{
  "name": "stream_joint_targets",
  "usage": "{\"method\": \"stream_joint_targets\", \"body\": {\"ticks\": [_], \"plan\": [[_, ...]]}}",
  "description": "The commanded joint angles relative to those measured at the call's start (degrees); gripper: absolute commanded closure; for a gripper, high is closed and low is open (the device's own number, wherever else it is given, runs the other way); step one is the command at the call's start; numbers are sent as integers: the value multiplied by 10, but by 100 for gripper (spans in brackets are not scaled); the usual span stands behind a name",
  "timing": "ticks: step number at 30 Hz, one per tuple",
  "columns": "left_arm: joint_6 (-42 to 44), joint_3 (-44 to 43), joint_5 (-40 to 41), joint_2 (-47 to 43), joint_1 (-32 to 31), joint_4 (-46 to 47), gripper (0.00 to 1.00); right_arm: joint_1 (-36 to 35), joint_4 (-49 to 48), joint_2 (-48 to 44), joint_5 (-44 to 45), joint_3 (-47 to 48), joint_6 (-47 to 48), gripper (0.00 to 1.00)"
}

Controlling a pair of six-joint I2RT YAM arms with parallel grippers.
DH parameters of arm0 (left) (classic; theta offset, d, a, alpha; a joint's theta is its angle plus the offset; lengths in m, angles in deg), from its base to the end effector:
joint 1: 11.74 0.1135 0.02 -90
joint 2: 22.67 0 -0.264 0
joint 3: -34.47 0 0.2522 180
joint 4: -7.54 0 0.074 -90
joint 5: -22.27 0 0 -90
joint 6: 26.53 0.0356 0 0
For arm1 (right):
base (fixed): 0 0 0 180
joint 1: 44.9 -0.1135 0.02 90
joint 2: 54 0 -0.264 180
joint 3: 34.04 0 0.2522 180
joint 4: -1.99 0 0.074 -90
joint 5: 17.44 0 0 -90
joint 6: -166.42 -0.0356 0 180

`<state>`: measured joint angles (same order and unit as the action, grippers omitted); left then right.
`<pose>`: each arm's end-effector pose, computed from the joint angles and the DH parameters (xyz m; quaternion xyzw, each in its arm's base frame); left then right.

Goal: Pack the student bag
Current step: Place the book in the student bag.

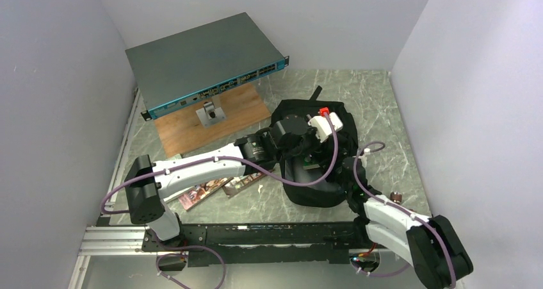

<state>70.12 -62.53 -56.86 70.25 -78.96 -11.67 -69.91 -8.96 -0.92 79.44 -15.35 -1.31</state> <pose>0.1573 -0.3572 0.3667 0.4290 0.6664 -0.2402 0.5605 0.1557 0.0679 0.1386 0.4000 0.7331 0.3966 0.3811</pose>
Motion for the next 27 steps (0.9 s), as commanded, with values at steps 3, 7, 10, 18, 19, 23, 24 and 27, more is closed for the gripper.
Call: {"method": "stream_joint_targets", "body": {"ticks": [3, 7, 10, 18, 19, 23, 24, 27], "plan": [[15, -11, 24, -17, -7, 45, 100, 44, 107, -57, -61, 23, 42, 29], [12, -3, 19, -19, -7, 50, 100, 48, 205, -160, -43, 21, 48, 17], [9, -4, 15, -18, -6, 50, 100, 47, 212, -184, -35, 7, 38, 20], [-4, -6, -2, -20, -6, 50, 100, 46, 7, -62, -30, -1, 9, 84], [-7, -6, -4, -20, -6, 50, 100, 43, -42, -33, -22, -1, 5, 95], [-14, -20, -16, -8, -6, 46, 100, 21, -207, 94, 59, 15, -6, 100], [-13, -25, -17, -3, -7, 40, 100, 18, -248, 124, 76, 19, -7, 100], [-7, -24, -12, 6, -6, 37, 100, 17, -316, 203, 100, 38, -24, 100]]}}
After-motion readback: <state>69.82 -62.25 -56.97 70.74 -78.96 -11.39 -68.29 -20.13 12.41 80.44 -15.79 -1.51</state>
